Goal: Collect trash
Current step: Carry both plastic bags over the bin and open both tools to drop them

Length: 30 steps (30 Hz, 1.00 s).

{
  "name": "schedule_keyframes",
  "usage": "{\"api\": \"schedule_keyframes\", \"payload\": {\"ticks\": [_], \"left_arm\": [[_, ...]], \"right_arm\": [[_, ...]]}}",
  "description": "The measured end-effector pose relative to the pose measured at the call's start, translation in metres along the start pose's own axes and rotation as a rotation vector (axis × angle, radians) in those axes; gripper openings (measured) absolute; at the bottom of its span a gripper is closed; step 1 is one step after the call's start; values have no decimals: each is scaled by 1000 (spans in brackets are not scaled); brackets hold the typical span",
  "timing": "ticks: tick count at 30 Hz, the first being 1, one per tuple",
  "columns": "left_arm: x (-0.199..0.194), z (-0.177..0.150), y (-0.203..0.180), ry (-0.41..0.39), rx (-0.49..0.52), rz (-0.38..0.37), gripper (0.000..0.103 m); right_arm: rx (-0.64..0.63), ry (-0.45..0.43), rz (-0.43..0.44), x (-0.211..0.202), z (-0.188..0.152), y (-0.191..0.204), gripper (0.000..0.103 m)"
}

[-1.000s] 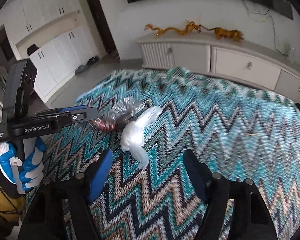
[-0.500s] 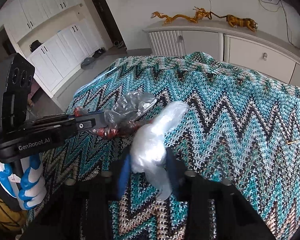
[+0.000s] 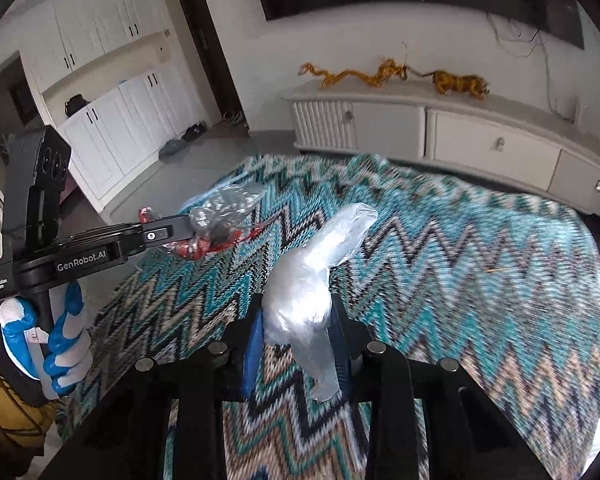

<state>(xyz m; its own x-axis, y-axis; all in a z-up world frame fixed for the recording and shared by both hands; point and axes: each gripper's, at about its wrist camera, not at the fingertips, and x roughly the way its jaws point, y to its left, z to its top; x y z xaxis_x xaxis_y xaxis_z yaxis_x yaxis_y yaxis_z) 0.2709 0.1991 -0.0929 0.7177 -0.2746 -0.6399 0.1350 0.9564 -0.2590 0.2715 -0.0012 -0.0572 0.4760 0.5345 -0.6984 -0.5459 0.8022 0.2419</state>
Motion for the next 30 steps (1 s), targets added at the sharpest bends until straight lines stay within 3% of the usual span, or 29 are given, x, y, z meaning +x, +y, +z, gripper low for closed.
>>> {"api": "schedule_keyframes", "payload": {"ticks": [12, 21, 30], "left_arm": [[-98, -10, -82, -208, 136, 155, 8], [-147, -18, -132, -332, 220, 200, 8], [-183, -28, -175, -405, 295, 177, 8]], "right_arm": [[-28, -201, -104, -128, -23, 8, 29], [-57, -333, -196, -197, -43, 17, 29], [-31, -431, -261, -251, -67, 10, 29]]}}
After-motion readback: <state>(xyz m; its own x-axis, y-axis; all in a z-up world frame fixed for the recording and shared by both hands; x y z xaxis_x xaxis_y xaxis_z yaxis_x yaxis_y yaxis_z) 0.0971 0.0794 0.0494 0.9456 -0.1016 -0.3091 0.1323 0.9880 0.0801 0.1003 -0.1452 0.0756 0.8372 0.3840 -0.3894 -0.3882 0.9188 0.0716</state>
